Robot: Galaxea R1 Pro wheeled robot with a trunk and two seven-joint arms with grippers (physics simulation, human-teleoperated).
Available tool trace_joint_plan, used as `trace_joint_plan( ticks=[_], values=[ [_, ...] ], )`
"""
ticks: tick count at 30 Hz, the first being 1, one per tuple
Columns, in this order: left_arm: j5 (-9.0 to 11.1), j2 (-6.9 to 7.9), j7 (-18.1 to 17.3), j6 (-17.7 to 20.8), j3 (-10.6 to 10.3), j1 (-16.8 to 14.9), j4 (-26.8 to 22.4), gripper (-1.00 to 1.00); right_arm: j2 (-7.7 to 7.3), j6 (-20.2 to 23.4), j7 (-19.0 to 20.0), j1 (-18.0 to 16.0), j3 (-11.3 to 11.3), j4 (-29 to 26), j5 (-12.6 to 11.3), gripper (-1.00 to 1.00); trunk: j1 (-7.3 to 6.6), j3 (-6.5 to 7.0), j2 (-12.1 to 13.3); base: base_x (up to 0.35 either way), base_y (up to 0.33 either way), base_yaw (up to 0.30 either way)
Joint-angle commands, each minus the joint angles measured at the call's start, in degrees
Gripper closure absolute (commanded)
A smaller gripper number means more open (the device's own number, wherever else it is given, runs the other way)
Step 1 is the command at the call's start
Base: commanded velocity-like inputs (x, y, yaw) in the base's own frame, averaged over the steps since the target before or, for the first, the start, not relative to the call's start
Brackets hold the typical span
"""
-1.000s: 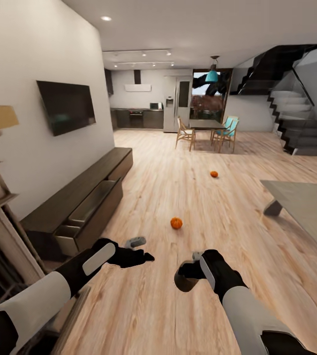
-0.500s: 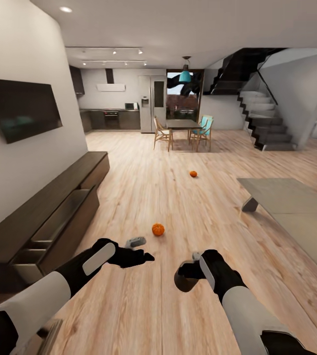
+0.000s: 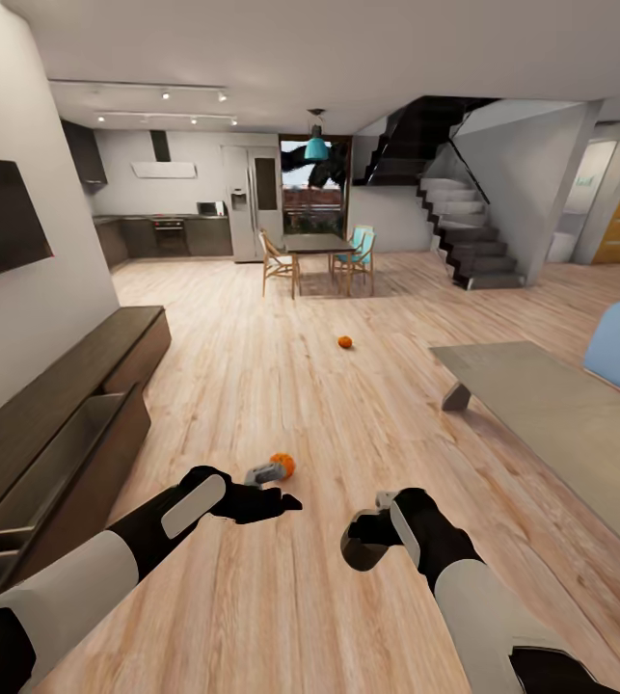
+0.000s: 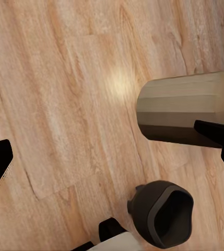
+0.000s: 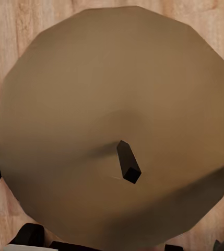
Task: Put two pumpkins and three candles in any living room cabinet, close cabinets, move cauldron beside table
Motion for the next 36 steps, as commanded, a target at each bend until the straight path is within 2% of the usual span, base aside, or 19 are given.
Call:
trace_joint_plan(
  ticks=[1,8,14,24,36],
  values=[
    [0.0,0.0,0.0,0.0,0.0,0.0,0.01,-1.0,0.0,0.02,0.01,-0.01,0.0,-0.02,-0.11,1.0,0.0,0.0,0.0,0.277,0.218,-0.243],
    [0.0,0.05,0.0,0.0,0.0,0.0,-0.02,-1.0,0.0,0.07,0.01,-0.01,0.0,0.03,-0.11,1.0,0.0,-0.24,0.0,0.278,0.211,-0.205],
    [0.0,0.08,0.0,0.0,0.0,0.0,0.05,-1.0,0.08,-0.02,-0.12,-0.01,0.06,0.1,-0.11,1.0,0.0,-0.75,0.0,0.309,0.078,-0.048],
    [0.0,-0.08,0.0,-0.09,0.08,0.0,2.81,-1.0,0.32,-0.19,-0.25,-0.01,0.1,0.13,0.07,1.0,0.0,-1.65,0.0,0.325,0.002,0.088],
    [-0.01,-0.09,0.0,-0.09,0.09,0.0,2.95,-1.0,0.42,-0.11,-0.26,-0.01,0.15,0.13,0.15,1.0,0.0,-2.71,0.0,0.326,0.0,0.136]
  ],
)
